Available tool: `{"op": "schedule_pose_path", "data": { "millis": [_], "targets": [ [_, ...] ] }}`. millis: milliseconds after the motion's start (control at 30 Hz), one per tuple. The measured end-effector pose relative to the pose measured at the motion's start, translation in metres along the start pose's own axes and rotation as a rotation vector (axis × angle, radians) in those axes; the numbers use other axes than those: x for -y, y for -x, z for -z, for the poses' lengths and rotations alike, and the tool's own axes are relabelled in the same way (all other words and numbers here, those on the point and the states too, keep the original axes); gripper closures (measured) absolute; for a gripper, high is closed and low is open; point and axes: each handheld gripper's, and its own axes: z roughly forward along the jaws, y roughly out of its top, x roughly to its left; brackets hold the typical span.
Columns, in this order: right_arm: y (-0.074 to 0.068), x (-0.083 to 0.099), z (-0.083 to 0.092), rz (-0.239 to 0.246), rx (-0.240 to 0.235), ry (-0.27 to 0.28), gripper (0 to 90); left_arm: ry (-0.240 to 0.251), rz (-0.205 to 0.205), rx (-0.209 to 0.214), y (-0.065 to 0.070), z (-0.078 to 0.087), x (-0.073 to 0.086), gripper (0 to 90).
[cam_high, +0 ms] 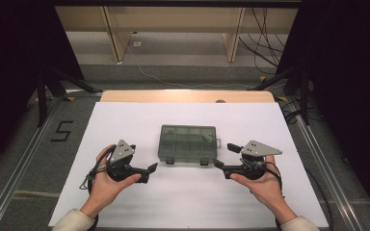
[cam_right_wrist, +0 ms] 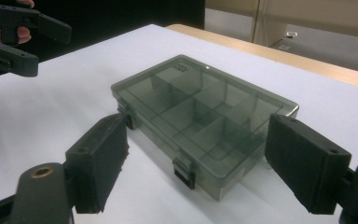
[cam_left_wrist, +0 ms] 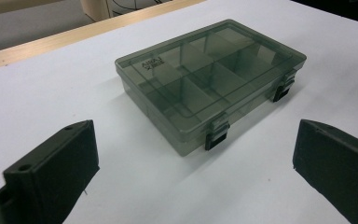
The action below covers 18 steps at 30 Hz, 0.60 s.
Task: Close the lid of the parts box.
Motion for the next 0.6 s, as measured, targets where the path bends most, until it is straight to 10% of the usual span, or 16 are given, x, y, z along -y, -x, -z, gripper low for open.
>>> {"op": "schedule_pose_path", "data": {
  "millis": [600],
  "targets": [
    [-0.004,0.013,0.025,0.003,0.026,0.026,21.7,0.049,0.036,-0.027,-0.012,0.035,0.017,0.0]
  ]
}}
